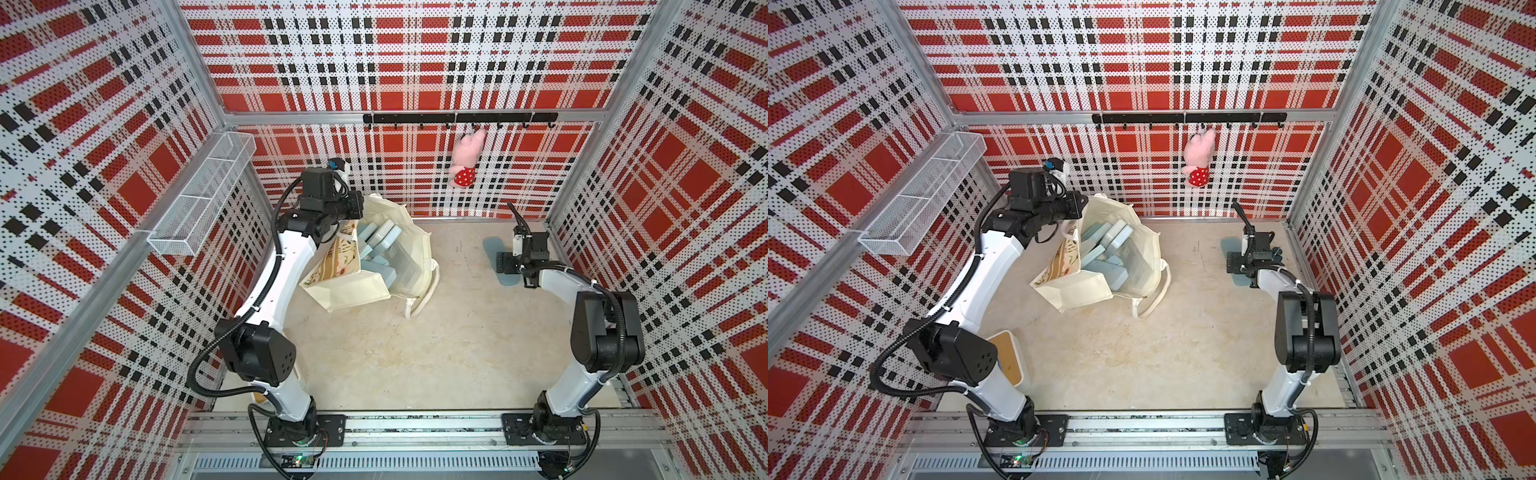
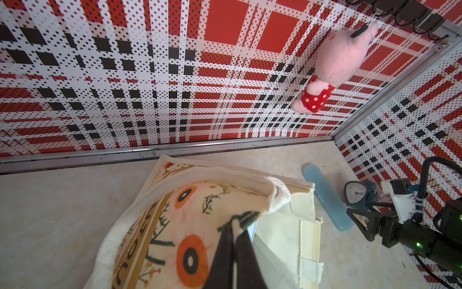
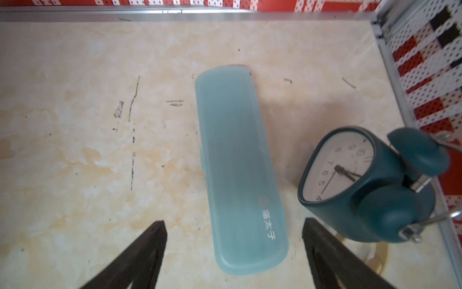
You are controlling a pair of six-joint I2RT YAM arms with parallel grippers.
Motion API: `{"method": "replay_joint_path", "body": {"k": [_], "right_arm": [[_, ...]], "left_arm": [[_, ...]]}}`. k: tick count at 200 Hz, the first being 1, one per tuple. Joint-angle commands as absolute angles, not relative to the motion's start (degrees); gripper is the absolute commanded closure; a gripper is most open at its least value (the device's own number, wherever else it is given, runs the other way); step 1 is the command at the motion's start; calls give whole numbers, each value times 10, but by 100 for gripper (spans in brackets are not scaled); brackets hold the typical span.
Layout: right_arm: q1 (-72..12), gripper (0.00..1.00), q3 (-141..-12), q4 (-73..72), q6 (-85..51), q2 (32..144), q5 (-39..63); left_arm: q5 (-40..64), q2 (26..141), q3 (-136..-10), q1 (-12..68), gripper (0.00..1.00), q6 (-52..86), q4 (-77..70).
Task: Take out the pencil case from the canvas bag
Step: Place the pencil case at the center of the board.
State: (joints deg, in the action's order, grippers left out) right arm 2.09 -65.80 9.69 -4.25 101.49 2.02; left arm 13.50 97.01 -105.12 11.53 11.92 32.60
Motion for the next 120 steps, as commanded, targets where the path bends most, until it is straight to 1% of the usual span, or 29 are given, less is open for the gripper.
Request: {"method": "replay_joint_path", "body": {"k": [1, 45, 88, 120], "right_arm": [[31, 9, -689, 164, -55, 1043, 61], [30, 0, -727, 200, -27, 1086, 46], [31, 0, -746, 219, -23, 1115, 22], [30, 0, -757, 230, -20, 1133, 23]], "left_arm": [[137, 937, -1057, 115, 100, 114, 294], [137, 938, -1056, 115, 100, 115, 292], [138, 938, -1055, 115, 100, 114, 292], [139, 941, -1059, 115, 100, 115, 292]]}}
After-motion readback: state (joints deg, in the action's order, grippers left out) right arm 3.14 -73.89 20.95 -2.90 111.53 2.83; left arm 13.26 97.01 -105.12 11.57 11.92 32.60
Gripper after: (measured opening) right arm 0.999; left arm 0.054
